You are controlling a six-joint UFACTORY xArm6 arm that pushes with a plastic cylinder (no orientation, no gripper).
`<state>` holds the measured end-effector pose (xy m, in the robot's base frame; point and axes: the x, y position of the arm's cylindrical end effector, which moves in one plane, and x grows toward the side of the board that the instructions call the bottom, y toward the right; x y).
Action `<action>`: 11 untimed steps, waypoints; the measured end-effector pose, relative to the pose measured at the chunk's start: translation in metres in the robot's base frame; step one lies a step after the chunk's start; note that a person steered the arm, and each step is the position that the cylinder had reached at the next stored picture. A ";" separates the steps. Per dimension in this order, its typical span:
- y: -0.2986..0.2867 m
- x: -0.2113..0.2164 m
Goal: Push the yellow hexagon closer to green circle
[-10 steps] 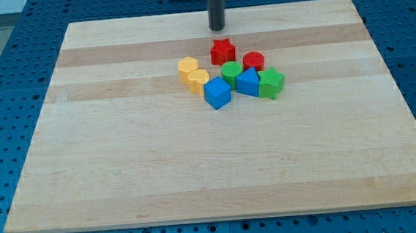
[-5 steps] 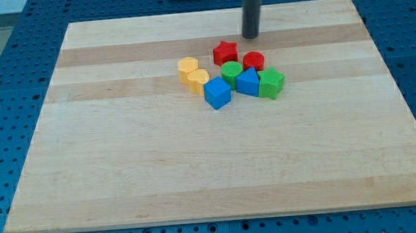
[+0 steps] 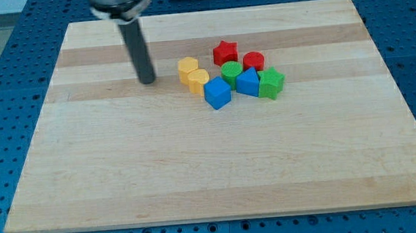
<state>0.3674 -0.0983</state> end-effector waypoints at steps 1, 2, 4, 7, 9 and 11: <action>0.032 0.000; 0.060 -0.002; 0.022 -0.060; 0.095 -0.073; 0.095 -0.059; 0.095 -0.047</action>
